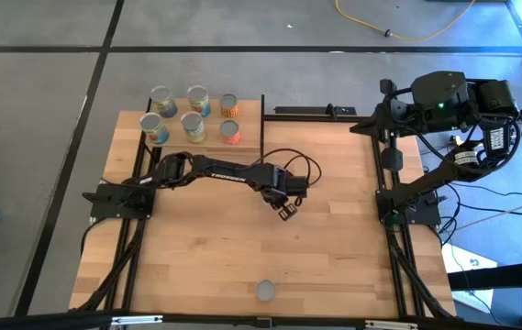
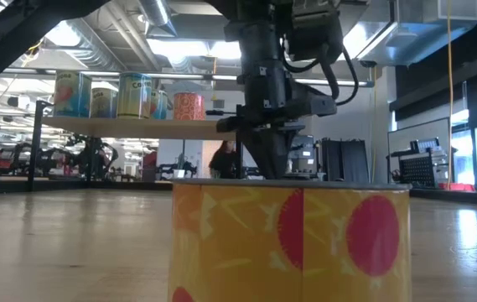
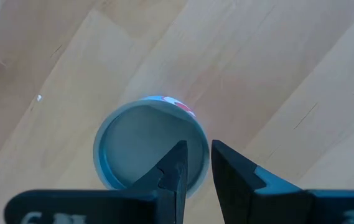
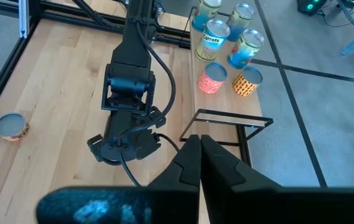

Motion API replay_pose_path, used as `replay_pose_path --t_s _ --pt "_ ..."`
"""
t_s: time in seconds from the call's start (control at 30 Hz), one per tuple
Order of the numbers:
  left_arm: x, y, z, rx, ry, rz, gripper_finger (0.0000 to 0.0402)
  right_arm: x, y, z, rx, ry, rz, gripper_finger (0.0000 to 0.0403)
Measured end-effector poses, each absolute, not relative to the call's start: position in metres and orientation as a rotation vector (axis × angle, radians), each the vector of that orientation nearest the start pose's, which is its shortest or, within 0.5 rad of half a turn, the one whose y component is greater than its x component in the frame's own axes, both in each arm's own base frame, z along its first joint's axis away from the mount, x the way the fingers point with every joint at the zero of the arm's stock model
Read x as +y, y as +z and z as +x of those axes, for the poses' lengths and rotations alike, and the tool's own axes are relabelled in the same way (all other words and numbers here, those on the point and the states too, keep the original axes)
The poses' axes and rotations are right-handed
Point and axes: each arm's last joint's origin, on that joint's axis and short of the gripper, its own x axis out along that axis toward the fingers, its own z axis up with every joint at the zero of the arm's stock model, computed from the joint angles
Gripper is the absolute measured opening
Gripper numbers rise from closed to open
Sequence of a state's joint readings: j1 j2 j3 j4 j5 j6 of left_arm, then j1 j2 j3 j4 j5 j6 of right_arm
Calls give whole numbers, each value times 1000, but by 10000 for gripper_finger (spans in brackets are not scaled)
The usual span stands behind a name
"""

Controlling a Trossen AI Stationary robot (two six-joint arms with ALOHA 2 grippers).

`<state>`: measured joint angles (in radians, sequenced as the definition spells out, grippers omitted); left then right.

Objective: Pick and place cans onto a shelf
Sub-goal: Put the blue tuna can on the shelf

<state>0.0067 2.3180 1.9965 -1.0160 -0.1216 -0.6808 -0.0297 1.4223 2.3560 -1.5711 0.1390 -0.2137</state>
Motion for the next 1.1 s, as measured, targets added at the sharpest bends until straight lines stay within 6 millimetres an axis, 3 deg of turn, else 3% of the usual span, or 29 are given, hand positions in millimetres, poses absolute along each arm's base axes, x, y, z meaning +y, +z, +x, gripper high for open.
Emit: replay_pose_path --t_s 1.1 --pt "7 178 477 1218 568 -513 65 -9 540 156 653 -93 -245 6"
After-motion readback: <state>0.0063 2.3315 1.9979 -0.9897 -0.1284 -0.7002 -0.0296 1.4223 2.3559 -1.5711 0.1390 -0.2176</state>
